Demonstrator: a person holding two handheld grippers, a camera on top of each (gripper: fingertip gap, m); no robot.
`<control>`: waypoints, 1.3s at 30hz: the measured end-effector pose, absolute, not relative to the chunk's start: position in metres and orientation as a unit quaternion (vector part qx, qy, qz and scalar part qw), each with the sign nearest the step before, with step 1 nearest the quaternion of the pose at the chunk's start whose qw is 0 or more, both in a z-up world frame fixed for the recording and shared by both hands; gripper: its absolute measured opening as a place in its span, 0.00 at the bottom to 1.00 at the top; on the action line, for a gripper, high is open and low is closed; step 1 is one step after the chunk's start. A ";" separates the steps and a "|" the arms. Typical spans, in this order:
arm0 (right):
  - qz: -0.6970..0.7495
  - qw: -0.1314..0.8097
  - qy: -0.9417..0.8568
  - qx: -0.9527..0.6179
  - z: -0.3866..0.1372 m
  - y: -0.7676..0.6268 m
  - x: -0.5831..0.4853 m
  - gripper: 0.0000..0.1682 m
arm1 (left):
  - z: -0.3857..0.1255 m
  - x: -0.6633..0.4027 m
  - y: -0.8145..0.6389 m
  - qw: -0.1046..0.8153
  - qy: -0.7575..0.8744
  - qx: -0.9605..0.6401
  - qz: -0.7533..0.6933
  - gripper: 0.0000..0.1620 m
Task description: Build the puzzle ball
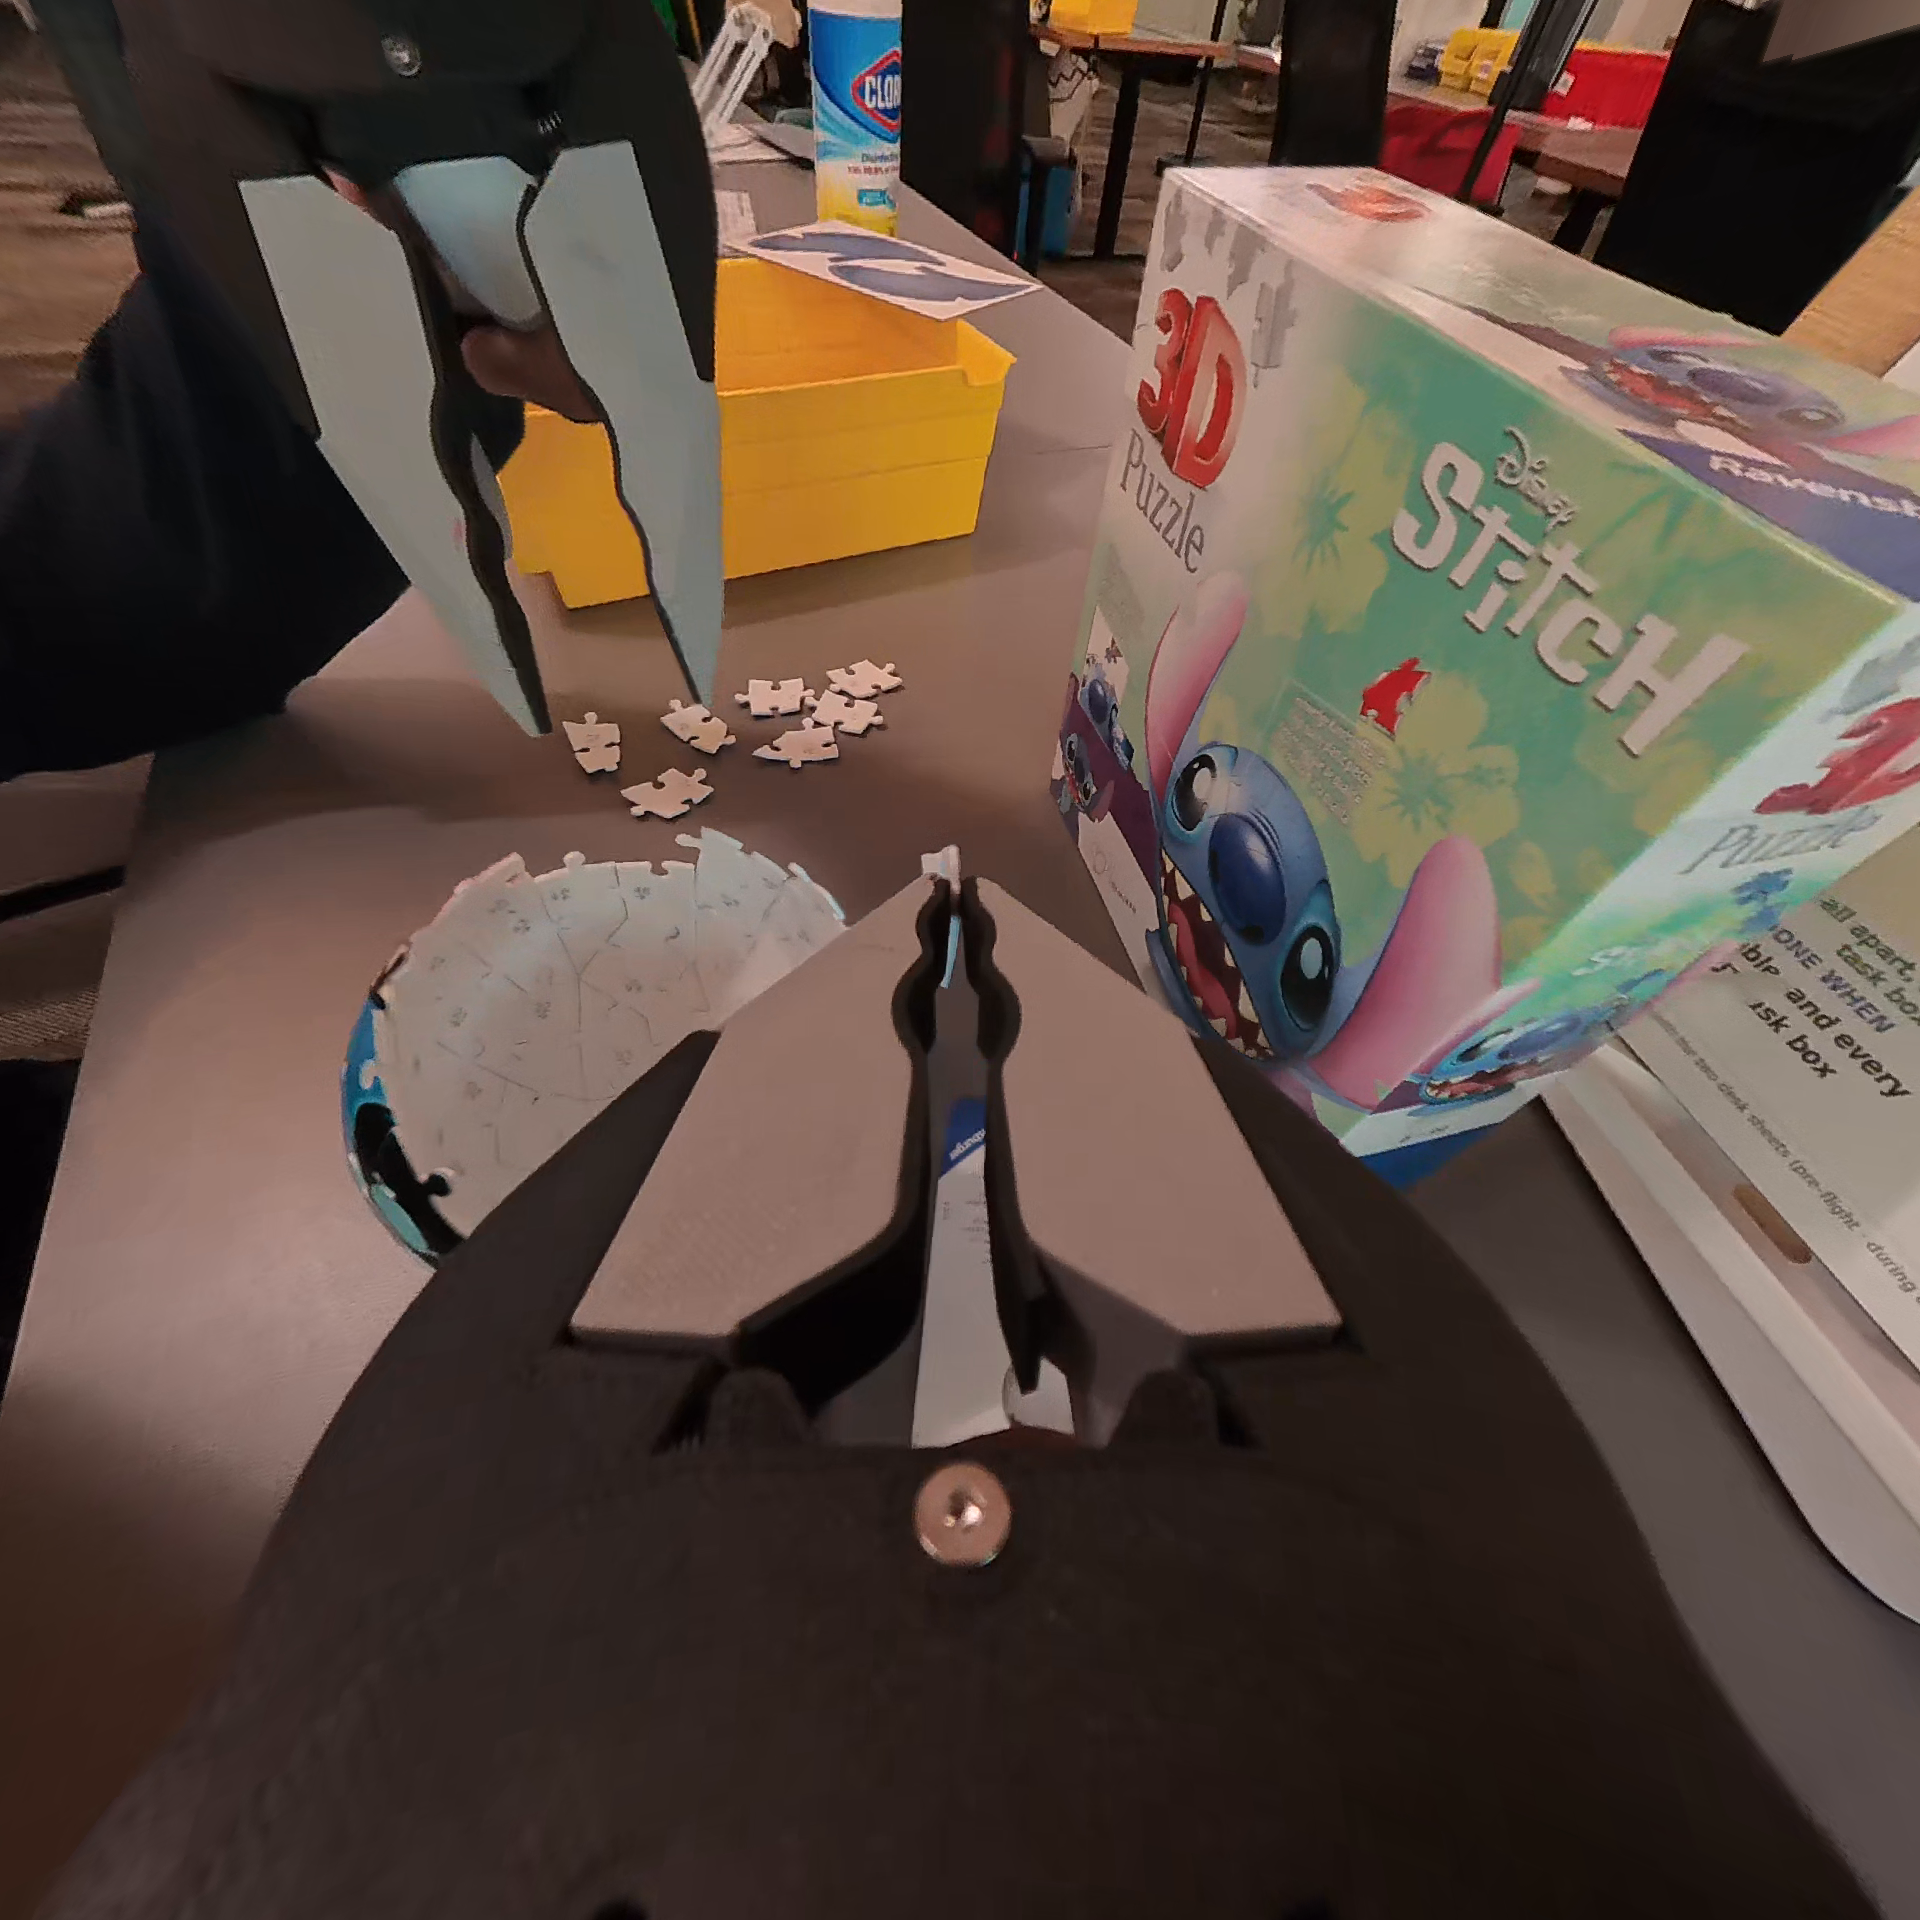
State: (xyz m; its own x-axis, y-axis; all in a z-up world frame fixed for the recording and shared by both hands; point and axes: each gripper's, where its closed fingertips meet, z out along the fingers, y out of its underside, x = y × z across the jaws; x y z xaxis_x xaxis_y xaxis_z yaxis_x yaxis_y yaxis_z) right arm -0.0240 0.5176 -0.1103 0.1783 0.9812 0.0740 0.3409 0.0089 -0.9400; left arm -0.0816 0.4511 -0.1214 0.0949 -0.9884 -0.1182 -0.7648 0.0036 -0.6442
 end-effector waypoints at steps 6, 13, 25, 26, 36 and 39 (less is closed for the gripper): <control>0.358 0.489 -0.521 -0.601 -0.106 0.528 -0.017 0.00 | -0.119 -0.093 0.484 0.324 0.522 -0.764 -0.197 0.23; 0.379 0.522 -0.478 -0.596 -0.106 0.539 -0.004 0.00 | -0.138 -0.105 0.467 0.379 0.412 -0.786 -0.262 0.23; 0.322 0.543 -0.436 -0.641 -0.131 0.558 0.019 0.00 | -0.201 -0.161 0.474 0.495 0.260 -0.798 -0.226 0.17; 0.309 0.549 -0.432 -0.645 -0.132 0.561 0.022 0.00 | -0.203 -0.162 0.476 0.492 0.252 -0.802 -0.229 0.18; 0.324 0.535 -0.403 -0.668 -0.149 0.571 0.032 0.00 | -0.201 -0.180 0.484 0.523 0.247 -0.799 -0.166 0.17; 0.294 0.553 -0.392 -0.674 -0.155 0.579 0.038 0.00 | -0.202 -0.186 0.486 0.528 0.250 -0.799 -0.142 0.16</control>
